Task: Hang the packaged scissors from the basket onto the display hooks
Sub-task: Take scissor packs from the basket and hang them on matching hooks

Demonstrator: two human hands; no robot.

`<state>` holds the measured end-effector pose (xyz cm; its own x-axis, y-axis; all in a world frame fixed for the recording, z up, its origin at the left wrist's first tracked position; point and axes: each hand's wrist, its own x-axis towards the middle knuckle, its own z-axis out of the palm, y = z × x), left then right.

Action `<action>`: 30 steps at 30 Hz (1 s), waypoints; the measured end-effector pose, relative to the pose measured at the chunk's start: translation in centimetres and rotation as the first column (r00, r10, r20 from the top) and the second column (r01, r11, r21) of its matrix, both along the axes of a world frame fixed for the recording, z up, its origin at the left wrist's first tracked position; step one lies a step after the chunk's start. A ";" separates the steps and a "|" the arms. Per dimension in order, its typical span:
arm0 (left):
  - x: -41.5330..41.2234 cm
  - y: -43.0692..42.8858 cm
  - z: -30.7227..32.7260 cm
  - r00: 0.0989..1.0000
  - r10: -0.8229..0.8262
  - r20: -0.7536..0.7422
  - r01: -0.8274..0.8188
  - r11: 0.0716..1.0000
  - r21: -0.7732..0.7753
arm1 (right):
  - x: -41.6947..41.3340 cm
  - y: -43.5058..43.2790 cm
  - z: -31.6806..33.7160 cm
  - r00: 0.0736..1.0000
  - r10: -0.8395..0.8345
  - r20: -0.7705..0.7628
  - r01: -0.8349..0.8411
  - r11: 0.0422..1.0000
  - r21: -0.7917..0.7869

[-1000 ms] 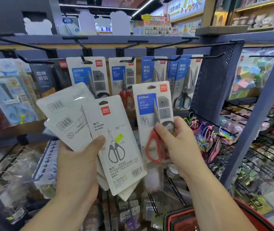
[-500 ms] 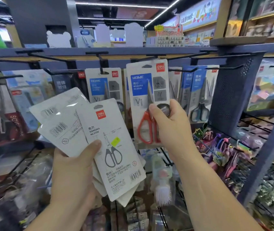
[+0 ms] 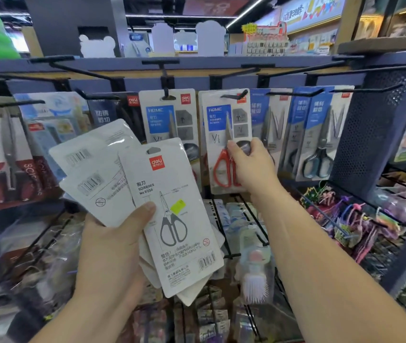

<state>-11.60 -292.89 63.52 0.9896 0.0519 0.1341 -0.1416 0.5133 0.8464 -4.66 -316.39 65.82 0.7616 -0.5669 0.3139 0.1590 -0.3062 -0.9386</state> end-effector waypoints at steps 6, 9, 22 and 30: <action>0.1 0.7 0.4 0.999 -0.050 0.008 0.050 0.999 -0.011 | 2.4 0.0 0.1 0.984 -0.115 -0.140 0.099 0.988 -0.115; 0.3 0.9 0.3 0.998 -0.064 -0.002 0.064 0.998 -0.029 | -0.9 1.9 -0.6 0.976 -0.213 0.033 0.216 0.957 -0.195; -1.2 -2.7 -0.6 0.996 -0.087 -0.026 0.085 0.993 -0.080 | -12.7 6.0 -3.1 0.924 0.379 -0.057 -0.382 0.922 -0.058; -2.1 -4.3 -1.9 0.989 -0.137 -0.062 0.136 0.990 -0.030 | -15.0 3.4 -4.3 0.966 0.247 0.074 -0.257 0.951 0.174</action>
